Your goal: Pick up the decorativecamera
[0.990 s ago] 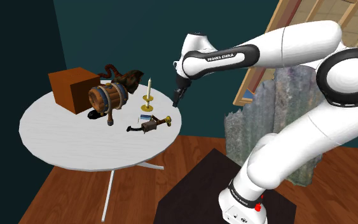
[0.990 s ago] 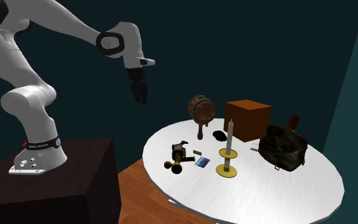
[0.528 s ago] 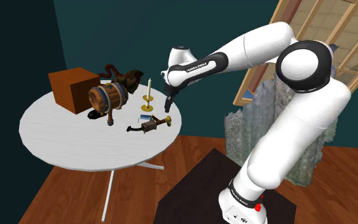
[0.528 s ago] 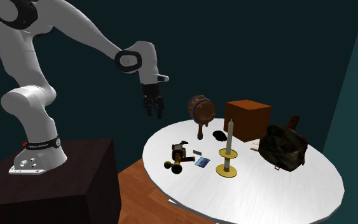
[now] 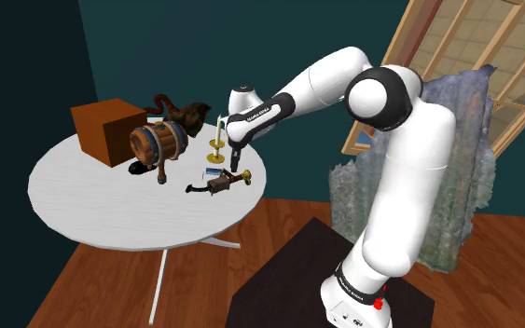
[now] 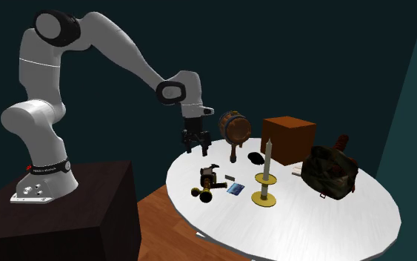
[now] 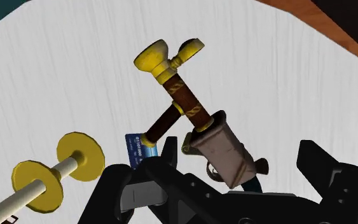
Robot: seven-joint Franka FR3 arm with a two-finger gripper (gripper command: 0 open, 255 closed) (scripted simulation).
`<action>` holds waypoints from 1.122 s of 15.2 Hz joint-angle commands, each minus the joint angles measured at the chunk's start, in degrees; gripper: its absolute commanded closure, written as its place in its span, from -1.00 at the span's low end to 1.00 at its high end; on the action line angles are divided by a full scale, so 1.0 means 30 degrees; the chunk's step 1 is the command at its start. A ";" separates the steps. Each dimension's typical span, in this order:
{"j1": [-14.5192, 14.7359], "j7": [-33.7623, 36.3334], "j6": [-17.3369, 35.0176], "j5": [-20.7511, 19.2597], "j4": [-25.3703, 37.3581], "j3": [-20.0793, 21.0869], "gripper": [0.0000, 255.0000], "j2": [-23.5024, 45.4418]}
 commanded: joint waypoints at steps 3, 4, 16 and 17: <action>-0.0044 -0.1075 0.0732 -0.0417 0.2137 0.0189 -1.00 0.3021; -0.0062 -0.1335 0.0840 -0.0531 0.2743 0.0236 -1.00 0.3768; -0.0069 -0.1387 0.2322 -0.0795 0.3649 0.0256 1.00 0.6217; -0.0067 -0.1385 0.2320 -0.0794 0.3663 0.0258 1.00 0.6229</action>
